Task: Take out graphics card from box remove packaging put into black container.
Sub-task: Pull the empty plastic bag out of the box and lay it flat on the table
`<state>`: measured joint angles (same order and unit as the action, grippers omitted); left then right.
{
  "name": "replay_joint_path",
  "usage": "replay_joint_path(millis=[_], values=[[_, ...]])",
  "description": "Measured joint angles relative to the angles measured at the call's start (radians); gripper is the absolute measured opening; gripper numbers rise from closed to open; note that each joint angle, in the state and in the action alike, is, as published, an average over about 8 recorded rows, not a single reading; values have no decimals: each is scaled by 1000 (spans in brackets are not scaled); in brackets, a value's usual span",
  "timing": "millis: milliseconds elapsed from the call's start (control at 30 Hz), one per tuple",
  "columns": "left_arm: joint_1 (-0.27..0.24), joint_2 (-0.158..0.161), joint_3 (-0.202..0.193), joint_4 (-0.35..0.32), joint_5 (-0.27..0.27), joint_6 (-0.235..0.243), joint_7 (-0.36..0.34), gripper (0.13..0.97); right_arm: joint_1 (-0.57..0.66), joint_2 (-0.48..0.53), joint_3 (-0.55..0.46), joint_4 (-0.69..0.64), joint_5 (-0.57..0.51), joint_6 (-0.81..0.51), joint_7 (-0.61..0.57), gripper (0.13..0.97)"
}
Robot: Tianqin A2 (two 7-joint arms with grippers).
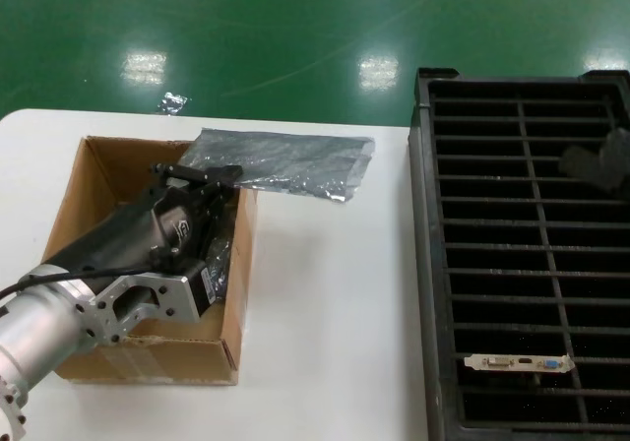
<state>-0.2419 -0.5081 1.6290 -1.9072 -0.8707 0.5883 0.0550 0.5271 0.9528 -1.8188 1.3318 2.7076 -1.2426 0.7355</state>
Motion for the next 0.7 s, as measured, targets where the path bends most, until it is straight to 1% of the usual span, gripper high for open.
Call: replay_joint_path(millis=[133,267,533,700], values=[[0,0,0,0,0,0,0,139,-2,-6,-15,-22,0,106,49,966],[0,0,0,0,0,0,0,139,-42,-13,17,-14,19,200,115,966],[0,0,0,0,0,0,0,139,-202,-56,196,76,41,399,345,966],[0,0,0,0,0,0,0,139,-286,-90,273,124,44,513,450,966]])
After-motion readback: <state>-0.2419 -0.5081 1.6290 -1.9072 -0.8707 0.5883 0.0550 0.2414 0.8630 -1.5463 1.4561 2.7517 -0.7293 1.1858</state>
